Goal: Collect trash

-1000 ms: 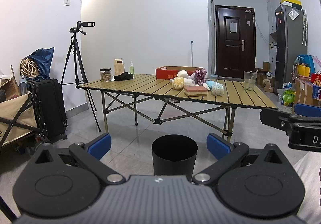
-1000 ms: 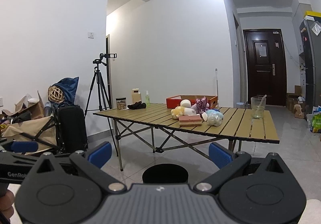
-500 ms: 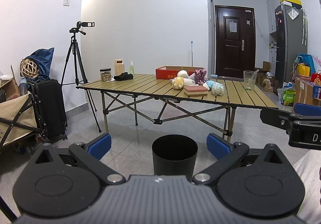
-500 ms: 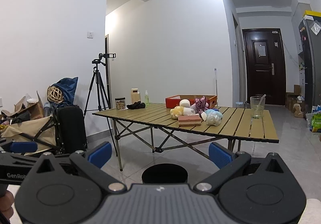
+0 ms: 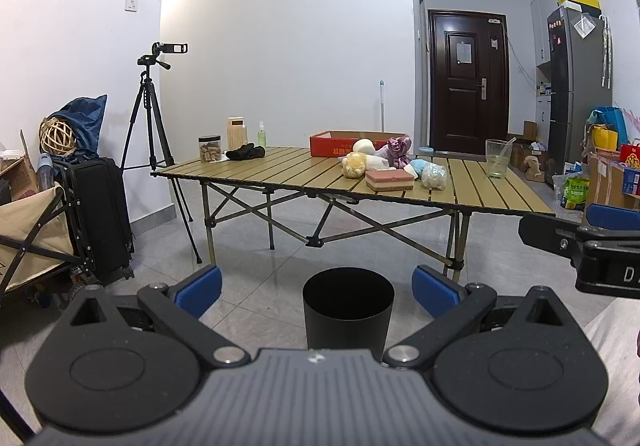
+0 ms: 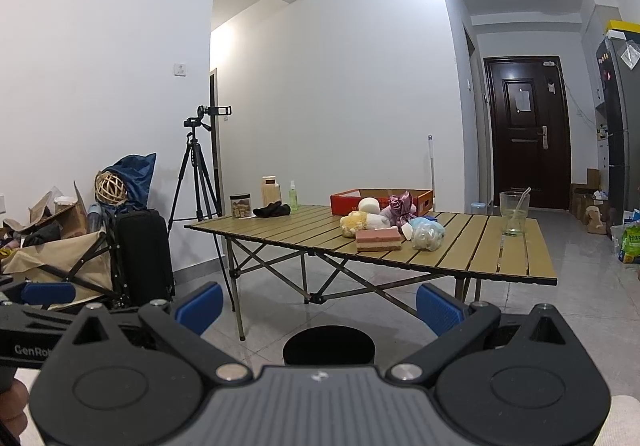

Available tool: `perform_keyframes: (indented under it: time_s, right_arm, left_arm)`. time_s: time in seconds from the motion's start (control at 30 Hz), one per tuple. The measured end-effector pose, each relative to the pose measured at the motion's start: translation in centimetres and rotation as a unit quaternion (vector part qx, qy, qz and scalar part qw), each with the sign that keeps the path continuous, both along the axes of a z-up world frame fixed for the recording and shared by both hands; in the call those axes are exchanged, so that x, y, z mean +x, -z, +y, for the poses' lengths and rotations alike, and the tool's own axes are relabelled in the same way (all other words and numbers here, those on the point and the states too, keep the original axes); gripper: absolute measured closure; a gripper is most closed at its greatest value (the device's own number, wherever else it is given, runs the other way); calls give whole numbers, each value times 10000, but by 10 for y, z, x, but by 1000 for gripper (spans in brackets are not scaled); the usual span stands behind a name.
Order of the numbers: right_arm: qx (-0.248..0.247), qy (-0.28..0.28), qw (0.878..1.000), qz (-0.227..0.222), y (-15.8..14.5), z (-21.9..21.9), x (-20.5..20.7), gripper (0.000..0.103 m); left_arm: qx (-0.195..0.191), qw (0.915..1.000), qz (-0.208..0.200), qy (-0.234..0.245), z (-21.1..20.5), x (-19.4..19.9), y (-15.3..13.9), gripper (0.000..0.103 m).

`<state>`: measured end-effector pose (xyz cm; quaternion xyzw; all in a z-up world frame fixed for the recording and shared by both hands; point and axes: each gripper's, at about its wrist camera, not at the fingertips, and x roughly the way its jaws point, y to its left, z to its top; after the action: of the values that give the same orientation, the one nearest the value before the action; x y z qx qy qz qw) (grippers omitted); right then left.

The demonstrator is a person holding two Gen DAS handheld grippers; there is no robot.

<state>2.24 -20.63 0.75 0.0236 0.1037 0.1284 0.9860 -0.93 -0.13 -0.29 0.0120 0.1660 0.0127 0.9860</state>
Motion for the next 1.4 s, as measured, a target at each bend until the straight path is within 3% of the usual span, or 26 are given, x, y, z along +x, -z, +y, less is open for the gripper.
perform_keyframes:
  time_s: [0.5, 0.8, 1.1, 1.27, 1.4]
  right_arm:
    - [23, 151, 9999, -63, 0, 0, 5, 0]
    - [78, 458, 9987, -211, -11, -11, 38, 0]
    - [110, 560, 9984, -31, -9, -14, 116, 0]
    - [204, 597, 9979, 158, -4, -17, 189, 2]
    - [380, 435, 9975, 413, 4, -23, 261, 14]
  left_arm:
    - [-5, 10000, 29, -7, 3, 8, 0, 0]
    - [131, 9999, -5, 83, 0, 43, -5, 0]
    - [-96, 9988, 260, 410, 6, 127, -7, 0]
    - [-145, 9977, 263, 610, 4, 204, -6, 0]
    - [-349, 9943, 352, 944, -1, 278, -3, 11]
